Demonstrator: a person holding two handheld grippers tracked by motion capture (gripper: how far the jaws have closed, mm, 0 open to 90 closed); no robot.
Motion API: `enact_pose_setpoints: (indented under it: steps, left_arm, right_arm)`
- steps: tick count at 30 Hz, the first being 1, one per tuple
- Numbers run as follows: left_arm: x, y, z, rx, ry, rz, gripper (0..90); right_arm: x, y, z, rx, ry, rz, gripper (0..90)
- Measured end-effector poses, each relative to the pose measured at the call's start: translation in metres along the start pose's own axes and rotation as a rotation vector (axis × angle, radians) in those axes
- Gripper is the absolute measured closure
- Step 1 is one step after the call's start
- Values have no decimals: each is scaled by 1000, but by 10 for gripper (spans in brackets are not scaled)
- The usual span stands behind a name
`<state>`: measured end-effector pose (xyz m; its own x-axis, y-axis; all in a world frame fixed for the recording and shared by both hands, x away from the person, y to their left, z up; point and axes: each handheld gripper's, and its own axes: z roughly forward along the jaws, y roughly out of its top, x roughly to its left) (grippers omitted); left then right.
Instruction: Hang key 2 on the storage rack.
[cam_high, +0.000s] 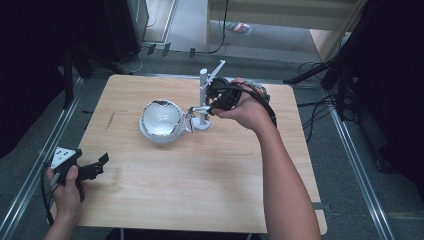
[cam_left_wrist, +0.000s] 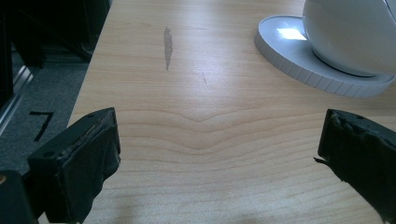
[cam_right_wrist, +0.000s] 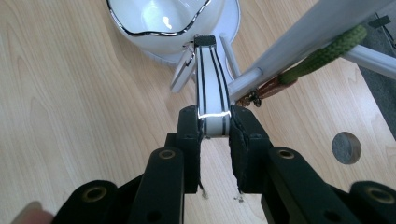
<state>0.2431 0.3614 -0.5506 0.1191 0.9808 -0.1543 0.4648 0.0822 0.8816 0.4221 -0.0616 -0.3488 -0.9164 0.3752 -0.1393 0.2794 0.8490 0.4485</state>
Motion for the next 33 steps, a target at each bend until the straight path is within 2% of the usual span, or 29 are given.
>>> enact_pose_setpoints:
  steps: [5,19,28,33]
  left_arm:
    - [0,0,0,2,-1,-2,0]
    - [0,0,0,1,-2,-1,0]
    - [0,0,0,0,-2,-1,0]
    - [0,0,0,1,-2,-1,0]
  right_arm:
    - [-8,-1,2,-3,3,14,760]
    - [-17,-2,12,-12,-6,35,757]
    - [-19,1,17,-26,-36,46,753]
    - [-21,2,17,-48,-78,56,742]
